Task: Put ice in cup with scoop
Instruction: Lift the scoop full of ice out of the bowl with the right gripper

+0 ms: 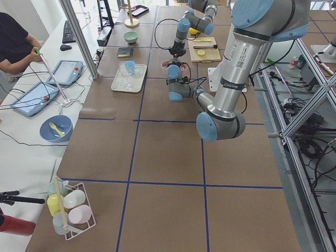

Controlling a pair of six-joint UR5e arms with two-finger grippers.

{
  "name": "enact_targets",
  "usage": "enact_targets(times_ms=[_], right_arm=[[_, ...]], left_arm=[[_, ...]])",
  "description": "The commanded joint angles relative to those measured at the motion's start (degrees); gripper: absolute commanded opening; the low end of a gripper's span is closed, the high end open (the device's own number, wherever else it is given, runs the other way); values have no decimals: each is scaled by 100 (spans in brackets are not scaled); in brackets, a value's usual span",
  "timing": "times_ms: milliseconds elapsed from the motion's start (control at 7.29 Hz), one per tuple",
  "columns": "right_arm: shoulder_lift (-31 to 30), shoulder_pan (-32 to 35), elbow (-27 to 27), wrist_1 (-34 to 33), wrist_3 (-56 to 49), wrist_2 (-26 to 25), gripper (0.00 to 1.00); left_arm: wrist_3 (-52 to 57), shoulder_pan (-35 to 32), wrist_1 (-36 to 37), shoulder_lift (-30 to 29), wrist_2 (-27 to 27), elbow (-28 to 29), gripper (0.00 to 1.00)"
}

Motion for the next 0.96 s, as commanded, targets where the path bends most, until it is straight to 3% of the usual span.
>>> enact_targets(times_ms=[0, 412, 823], right_arm=[[-26, 195, 111, 92, 0, 368, 0], [-70, 476, 410, 92, -8, 809, 0], [-61, 1178, 638, 101, -17, 1747, 0]], left_arm=[[0, -2, 11, 0, 1, -3, 100], [0, -55, 11, 0, 1, 6, 100], [0, -299, 28, 209, -25, -64, 100]])
